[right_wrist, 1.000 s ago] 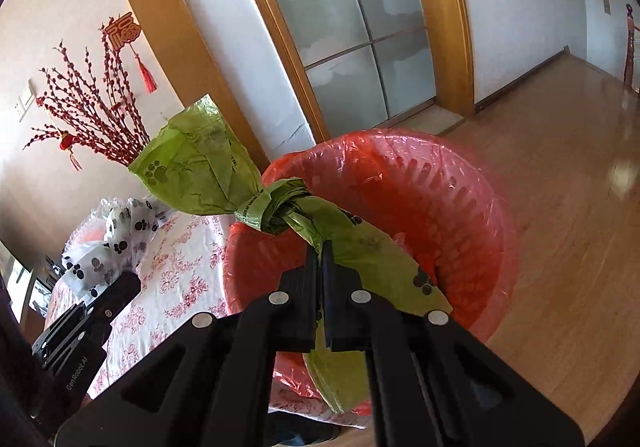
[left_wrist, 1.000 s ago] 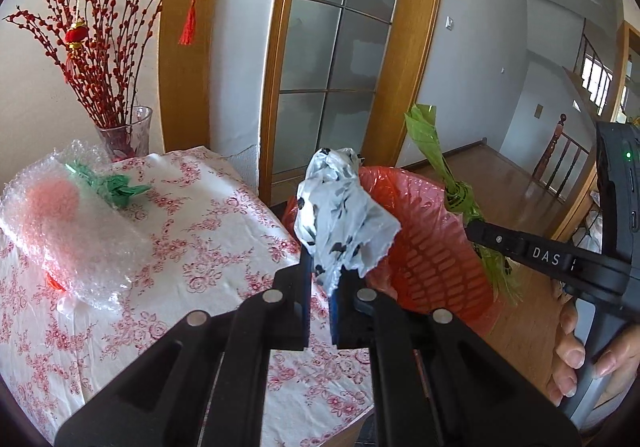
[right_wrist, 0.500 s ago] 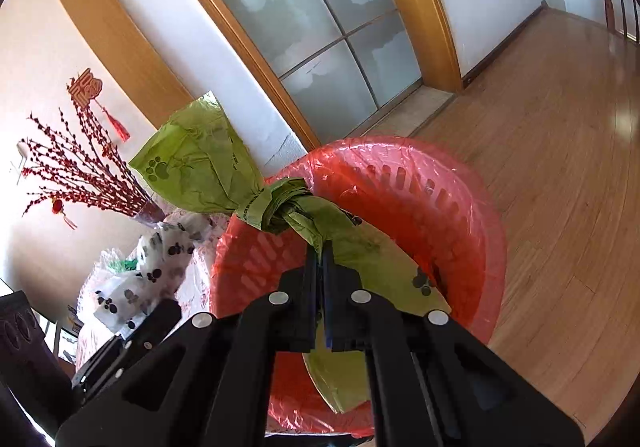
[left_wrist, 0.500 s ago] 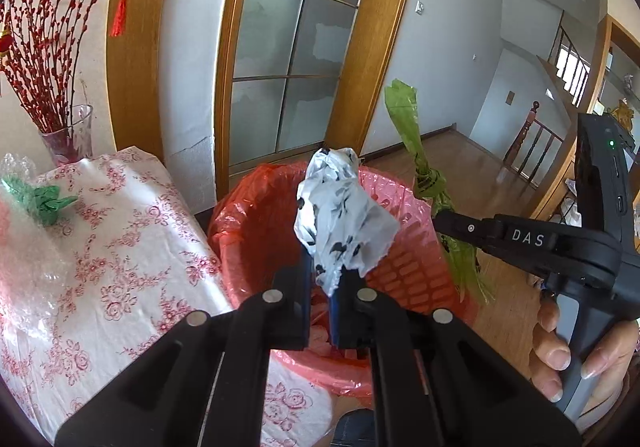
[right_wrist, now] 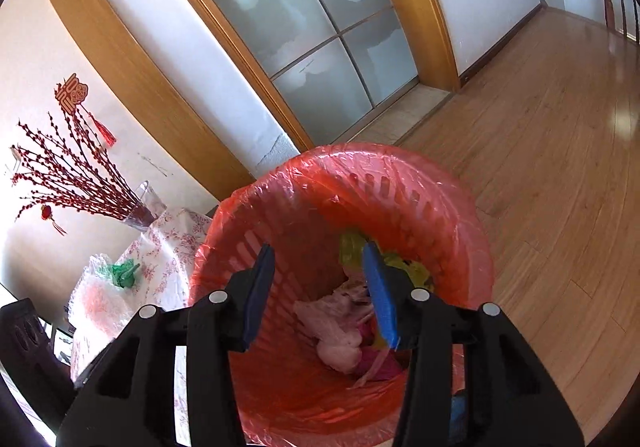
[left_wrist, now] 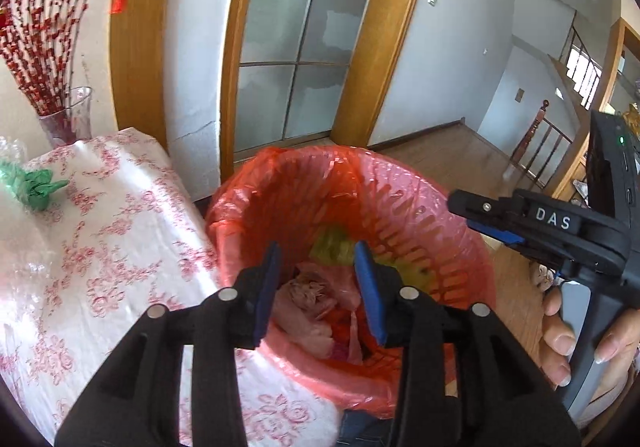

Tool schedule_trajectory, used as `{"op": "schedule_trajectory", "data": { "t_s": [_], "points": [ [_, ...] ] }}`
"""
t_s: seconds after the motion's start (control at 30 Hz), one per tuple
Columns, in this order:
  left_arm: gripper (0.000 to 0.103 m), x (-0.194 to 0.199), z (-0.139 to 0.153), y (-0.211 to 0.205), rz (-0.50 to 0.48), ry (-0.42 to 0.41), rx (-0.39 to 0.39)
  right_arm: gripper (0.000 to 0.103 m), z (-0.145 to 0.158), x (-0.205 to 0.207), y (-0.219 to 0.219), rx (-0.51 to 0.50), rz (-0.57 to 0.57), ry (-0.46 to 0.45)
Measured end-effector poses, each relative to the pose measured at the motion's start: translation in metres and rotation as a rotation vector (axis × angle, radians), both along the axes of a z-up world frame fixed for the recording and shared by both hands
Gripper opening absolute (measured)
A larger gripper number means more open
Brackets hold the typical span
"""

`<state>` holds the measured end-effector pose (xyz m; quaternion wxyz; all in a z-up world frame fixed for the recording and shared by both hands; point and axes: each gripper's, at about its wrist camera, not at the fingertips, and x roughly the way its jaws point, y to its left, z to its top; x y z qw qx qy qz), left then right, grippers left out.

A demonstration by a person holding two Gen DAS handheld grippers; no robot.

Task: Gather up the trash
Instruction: 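Open both tools to drop the two bags into the basket, then move both tools to the table and grasp the bubble wrap with the right tool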

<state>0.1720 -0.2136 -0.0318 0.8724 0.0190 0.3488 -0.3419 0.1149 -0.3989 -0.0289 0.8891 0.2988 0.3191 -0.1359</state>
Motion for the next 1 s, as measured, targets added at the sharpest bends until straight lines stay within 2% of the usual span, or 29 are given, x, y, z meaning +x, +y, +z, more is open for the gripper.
{"op": "schedule_trajectory", "data": {
  "t_s": [0.2, 0.4, 0.57, 0.83, 1.0],
  "points": [
    [0.049, -0.012, 0.006, 0.038, 0.086, -0.065, 0.036, 0.047, -0.002, -0.002, 0.015, -0.051, 0.031, 0.021],
    [0.054, -0.023, 0.016, 0.103, 0.224, -0.110, 0.038, 0.047, 0.006, 0.007, 0.054, -0.092, 0.135, 0.009],
    [0.055, -0.026, 0.020, 0.165, 0.361, -0.129, 0.061, 0.047, 0.012, 0.028, 0.114, -0.127, 0.289, -0.008],
    [0.058, -0.037, 0.027, 0.269, 0.605, -0.165, 0.104, 0.047, 0.009, 0.078, 0.234, -0.138, 0.544, -0.015],
    [0.058, -0.043, 0.028, 0.323, 0.708, -0.152, 0.092, 0.044, 0.002, 0.113, 0.298, -0.186, 0.629, 0.003]
  ]
}}
